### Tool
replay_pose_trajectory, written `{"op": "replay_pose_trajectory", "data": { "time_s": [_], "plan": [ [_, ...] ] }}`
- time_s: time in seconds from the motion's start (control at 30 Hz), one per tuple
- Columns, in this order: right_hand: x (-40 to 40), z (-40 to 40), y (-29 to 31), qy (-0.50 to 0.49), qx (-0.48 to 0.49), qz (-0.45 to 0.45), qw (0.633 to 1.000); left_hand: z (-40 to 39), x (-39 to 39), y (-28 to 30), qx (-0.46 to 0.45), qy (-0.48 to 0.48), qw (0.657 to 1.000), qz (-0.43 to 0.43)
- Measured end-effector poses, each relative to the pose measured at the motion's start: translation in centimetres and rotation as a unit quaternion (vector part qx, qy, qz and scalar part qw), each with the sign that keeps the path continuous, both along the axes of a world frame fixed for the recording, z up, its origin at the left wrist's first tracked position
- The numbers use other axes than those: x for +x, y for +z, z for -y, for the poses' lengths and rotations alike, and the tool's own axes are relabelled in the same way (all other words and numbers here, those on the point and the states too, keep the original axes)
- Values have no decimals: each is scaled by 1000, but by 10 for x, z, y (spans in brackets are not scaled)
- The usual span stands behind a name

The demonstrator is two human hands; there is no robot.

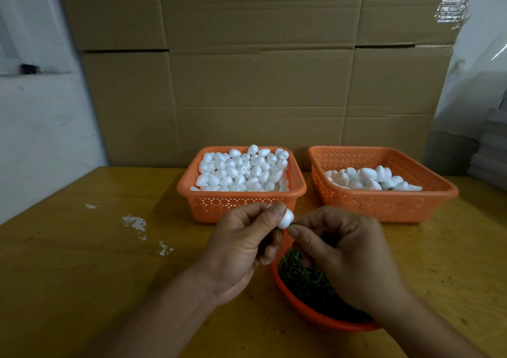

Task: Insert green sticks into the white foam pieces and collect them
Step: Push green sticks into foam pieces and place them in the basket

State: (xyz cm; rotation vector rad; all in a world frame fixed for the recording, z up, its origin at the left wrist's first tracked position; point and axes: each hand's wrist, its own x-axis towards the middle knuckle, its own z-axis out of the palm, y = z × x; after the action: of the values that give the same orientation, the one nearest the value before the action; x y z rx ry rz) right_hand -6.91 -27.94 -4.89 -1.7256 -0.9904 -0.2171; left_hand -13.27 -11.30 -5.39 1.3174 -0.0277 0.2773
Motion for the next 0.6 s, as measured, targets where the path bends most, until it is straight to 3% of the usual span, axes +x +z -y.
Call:
{"op": "replay_pose_trajectory", "data": {
  "time_s": [0.3,0.6],
  "plan": [
    [-4,-2,1,-20,-32,26,999,1,1,-2,34,36,998,25],
    [-2,-1,1,-13,-47,-18,999,0,4,-6,63,28,996,56]
  ]
}}
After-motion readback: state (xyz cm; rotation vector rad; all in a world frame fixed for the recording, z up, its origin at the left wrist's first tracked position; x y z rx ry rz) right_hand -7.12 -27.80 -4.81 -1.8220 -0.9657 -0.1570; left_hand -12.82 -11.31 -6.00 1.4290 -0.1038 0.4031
